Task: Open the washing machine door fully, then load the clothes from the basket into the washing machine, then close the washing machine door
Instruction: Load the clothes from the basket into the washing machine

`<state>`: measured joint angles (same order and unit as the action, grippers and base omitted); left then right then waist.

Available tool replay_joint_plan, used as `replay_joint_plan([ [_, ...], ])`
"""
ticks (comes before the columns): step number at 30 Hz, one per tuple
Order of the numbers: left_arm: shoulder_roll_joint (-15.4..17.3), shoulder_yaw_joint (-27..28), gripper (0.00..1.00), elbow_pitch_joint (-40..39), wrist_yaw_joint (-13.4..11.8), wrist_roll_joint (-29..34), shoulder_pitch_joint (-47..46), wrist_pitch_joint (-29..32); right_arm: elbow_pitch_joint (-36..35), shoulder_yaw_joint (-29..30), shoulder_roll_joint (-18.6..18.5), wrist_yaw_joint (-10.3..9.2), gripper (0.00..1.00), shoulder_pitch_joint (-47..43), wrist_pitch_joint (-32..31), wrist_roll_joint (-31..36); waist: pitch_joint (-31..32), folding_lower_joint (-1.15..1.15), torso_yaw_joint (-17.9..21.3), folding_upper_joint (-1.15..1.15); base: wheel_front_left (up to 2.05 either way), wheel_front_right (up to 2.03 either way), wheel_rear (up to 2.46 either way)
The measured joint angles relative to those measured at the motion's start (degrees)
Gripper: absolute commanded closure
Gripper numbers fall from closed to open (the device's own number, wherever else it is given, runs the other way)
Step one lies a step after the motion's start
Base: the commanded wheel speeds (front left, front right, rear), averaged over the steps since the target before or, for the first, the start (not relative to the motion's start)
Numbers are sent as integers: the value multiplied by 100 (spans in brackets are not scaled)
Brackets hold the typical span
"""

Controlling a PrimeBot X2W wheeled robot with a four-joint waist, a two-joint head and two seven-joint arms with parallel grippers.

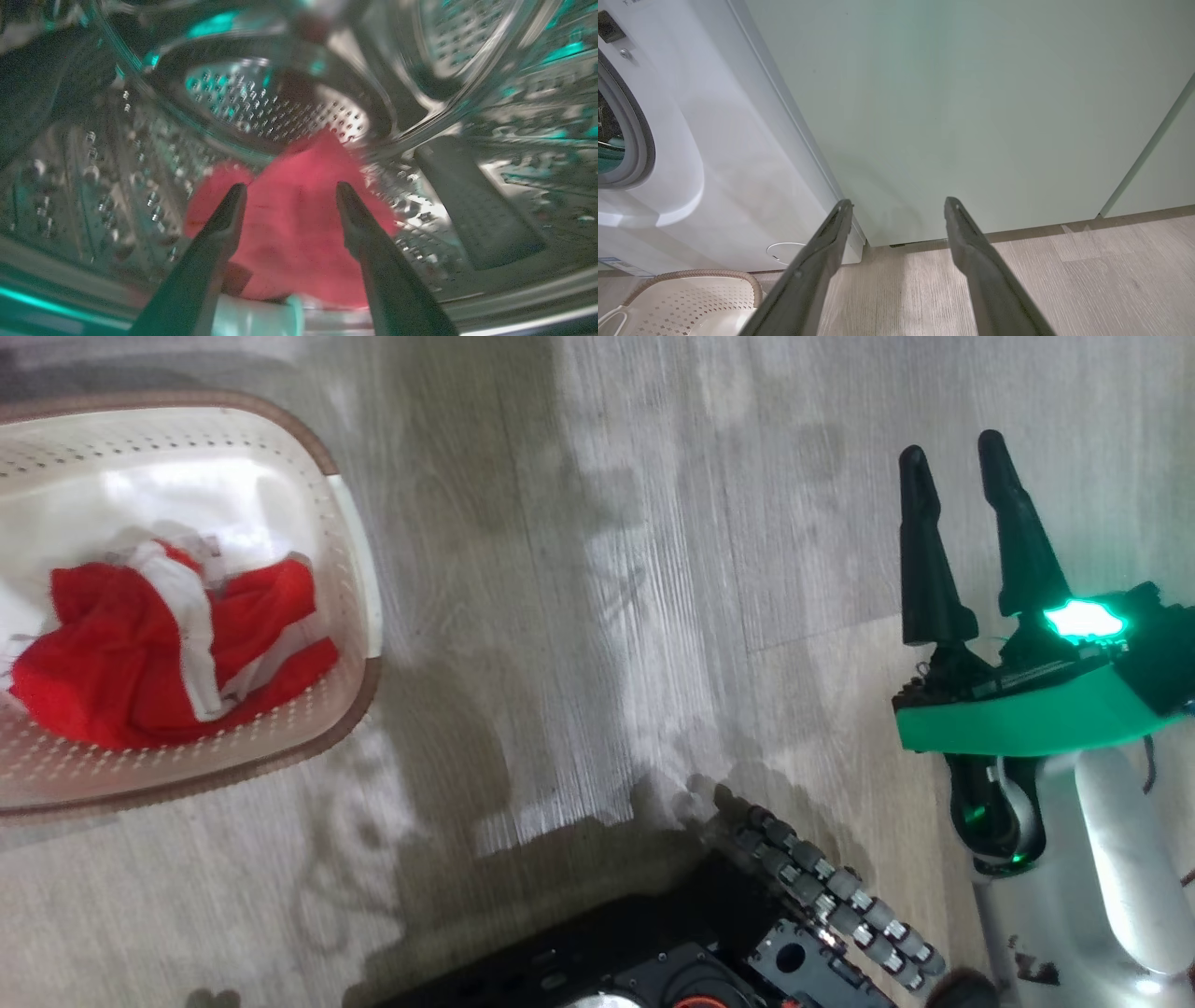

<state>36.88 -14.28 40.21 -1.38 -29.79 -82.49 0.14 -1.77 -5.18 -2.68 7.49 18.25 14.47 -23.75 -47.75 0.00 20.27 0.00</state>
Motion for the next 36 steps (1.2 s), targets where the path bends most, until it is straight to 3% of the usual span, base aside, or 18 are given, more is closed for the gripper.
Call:
replay_joint_plan([
  [4, -125, -57, 0, -355, -43, 45, 393, -398, -2, 75, 0, 0, 0, -2, 0, 109, 148, 0, -112, 0, 0, 0, 0],
  [9, -360, -35, 0, -1195, -277, -34, 1451, -1011, -5, 187, -1, 0, 0, -29, 0, 255, 434, 0, -296, 0, 0, 0, 0],
  [19, -701, 113, 0, -3782, -1272, -64, 4378, -1395, 142, 388, -1, 0, 0, -286, 0, 631, 1157, 0, -818, 0, 0, 0, 0],
  [24, -909, 144, 0, -4882, -1647, 108, 5627, -1460, 211, 520, -2, 0, 0, -403, 0, 797, 1507, 0, -1071, 0, 0, 0, 0],
  [32, -1306, 126, 0, -5611, -1764, 454, 6862, -1485, 353, 706, -2, 0, 0, -651, 0, 1057, 2047, -1, -1401, 0, 0, 0, 0],
  [36, -1538, 122, 0, -5580, -1631, 580, 7254, -1485, 389, 751, -2, 0, 0, -857, -18, 1182, 2361, 0, -1532, 0, 0, 0, 0],
])
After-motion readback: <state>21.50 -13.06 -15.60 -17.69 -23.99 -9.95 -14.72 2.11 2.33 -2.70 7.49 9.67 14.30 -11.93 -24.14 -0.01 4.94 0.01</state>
